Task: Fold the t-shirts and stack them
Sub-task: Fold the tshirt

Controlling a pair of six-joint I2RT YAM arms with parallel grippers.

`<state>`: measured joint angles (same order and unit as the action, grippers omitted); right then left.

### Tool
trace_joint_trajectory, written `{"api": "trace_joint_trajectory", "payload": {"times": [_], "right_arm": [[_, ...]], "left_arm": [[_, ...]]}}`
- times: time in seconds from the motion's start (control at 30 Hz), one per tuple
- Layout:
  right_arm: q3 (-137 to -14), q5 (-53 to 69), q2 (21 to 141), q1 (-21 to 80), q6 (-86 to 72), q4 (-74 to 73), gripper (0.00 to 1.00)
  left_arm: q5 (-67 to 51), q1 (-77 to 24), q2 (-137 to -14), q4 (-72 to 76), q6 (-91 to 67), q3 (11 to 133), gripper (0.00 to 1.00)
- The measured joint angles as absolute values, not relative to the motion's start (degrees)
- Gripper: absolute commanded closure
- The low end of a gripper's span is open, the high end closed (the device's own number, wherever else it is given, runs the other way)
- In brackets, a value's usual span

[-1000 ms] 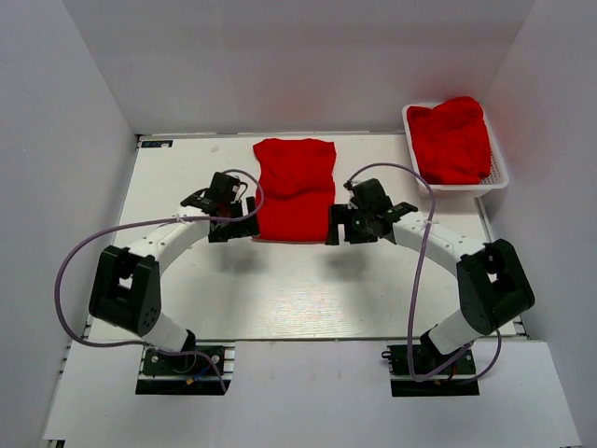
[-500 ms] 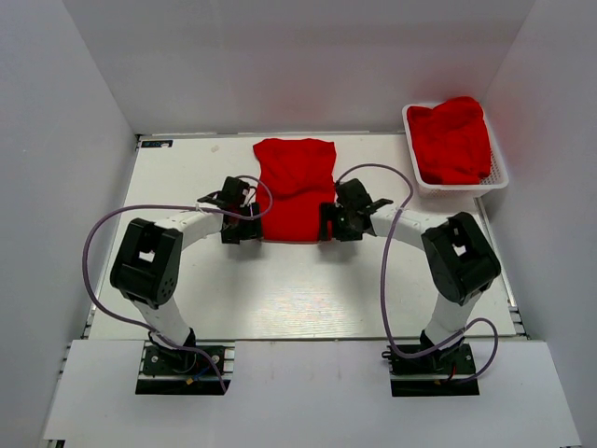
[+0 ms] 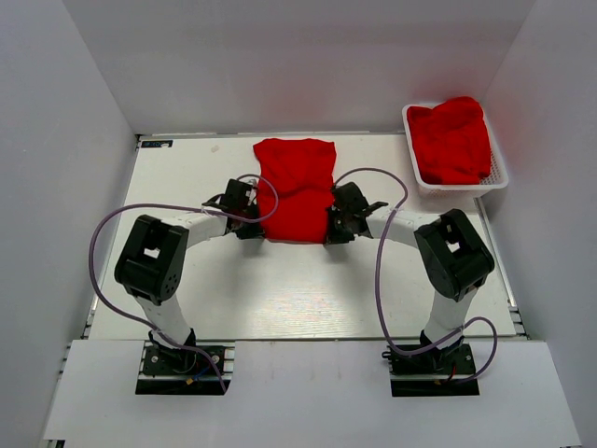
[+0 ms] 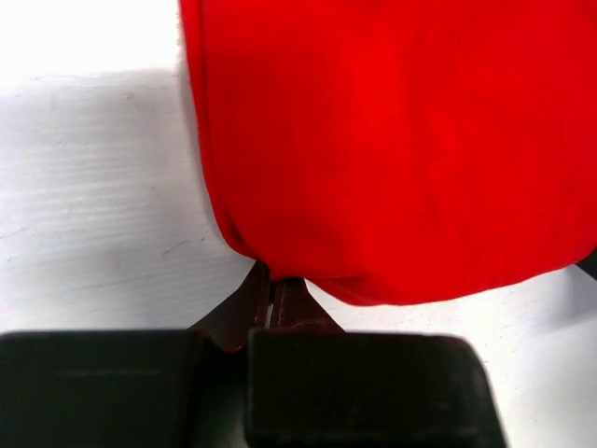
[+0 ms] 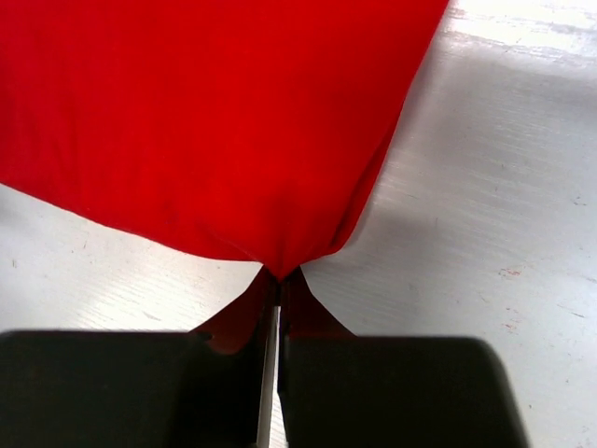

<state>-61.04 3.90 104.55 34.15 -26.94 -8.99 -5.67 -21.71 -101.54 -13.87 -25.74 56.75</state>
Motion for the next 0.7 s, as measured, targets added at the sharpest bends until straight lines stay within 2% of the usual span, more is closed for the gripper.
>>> {"api": "trace_joint_trajectory", "payload": {"times": [0.17,0.27,0.47,0.7], "right_arm": [[-58.9,3.8,103.2,34.2,-26.6,-7.4,1.0],[-54.2,3.8,98.2,34.2,-26.4,-7.2,1.0],[-45.1,5.3,81.3,35.9,-26.5,-10.4,1.0],[-43.7,6.1,62.2,37.1,-27.8,-18.5,1.0]], "left_arm": [[-5.6,-22.0,-100.0,-12.5,-26.0,54.7,1.0],[-5.1,-22.3,-95.3,-13.9,-26.3,50.1,1.0],[-6.9,-24.3,-80.1,-23.5,-27.6,42.7,1.0],[-8.7,-25.0,-56.2,-32.8,-28.9,44.3,1.0]]}}
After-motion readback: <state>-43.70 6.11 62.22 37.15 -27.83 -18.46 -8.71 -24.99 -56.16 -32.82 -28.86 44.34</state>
